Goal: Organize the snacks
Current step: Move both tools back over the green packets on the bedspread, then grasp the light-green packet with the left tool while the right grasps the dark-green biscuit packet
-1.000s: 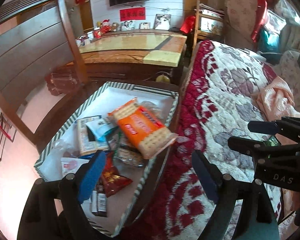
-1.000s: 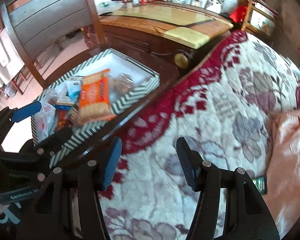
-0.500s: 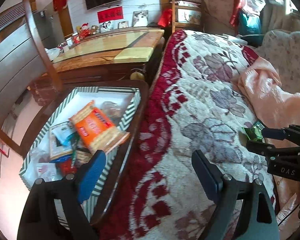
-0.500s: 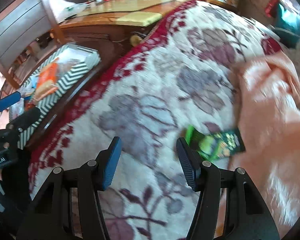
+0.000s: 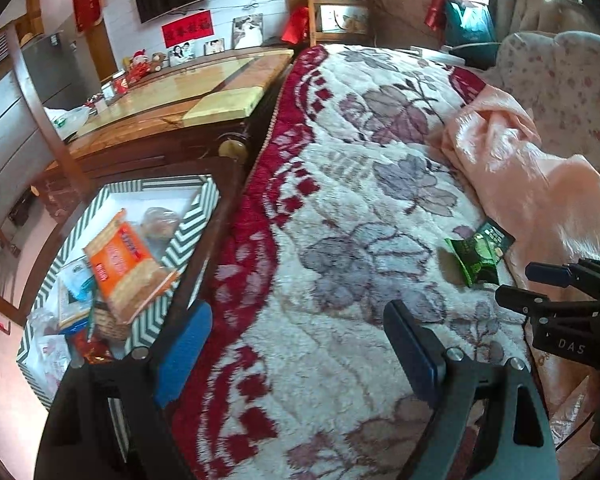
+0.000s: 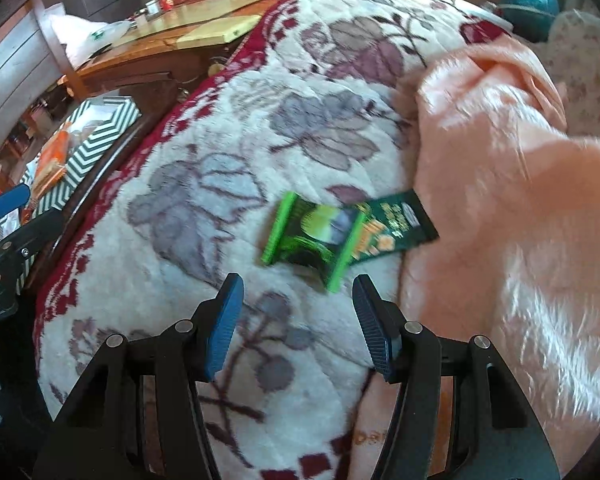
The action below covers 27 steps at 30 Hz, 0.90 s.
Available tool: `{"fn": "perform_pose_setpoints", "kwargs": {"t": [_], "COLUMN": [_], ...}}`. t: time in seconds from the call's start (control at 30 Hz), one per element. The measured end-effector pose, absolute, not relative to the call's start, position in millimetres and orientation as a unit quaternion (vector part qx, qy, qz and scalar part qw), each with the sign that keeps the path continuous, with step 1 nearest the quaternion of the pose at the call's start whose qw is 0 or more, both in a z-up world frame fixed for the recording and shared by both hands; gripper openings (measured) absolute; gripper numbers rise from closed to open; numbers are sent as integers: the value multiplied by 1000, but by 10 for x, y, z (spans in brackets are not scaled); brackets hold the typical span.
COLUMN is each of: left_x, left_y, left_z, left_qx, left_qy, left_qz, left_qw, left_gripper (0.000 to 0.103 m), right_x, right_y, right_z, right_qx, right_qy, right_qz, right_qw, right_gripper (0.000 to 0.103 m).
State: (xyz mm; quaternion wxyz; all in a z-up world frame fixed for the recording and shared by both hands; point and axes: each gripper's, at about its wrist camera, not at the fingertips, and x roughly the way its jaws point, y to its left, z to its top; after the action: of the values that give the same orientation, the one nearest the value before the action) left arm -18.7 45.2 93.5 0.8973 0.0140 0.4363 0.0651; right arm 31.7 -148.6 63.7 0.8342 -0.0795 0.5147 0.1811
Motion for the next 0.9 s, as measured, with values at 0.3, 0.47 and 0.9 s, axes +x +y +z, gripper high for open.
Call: {"fn": "perform_pose_setpoints", "kwargs": {"t": [0.3, 0.47, 0.9], "left_x": [-54, 17, 298], "left_y": [212, 124, -55], "left_z": [844, 790, 665], "left_qx": [28, 34, 1], "left_qy": [450, 457, 489], "left_qz": [47, 41, 5], "left_qw": [891, 888, 872], "left_gripper": [89, 89, 89], "right_x": [392, 429, 486], "right_y": [-1814, -1927, -2000], "right_z": [560, 501, 394], "right_qx": [-55, -42, -30], "right_qy": [525, 531, 539], "right_qz": [158, 150, 151], "right_qw": [834, 833, 828], "right_gripper": [57, 57, 57]}}
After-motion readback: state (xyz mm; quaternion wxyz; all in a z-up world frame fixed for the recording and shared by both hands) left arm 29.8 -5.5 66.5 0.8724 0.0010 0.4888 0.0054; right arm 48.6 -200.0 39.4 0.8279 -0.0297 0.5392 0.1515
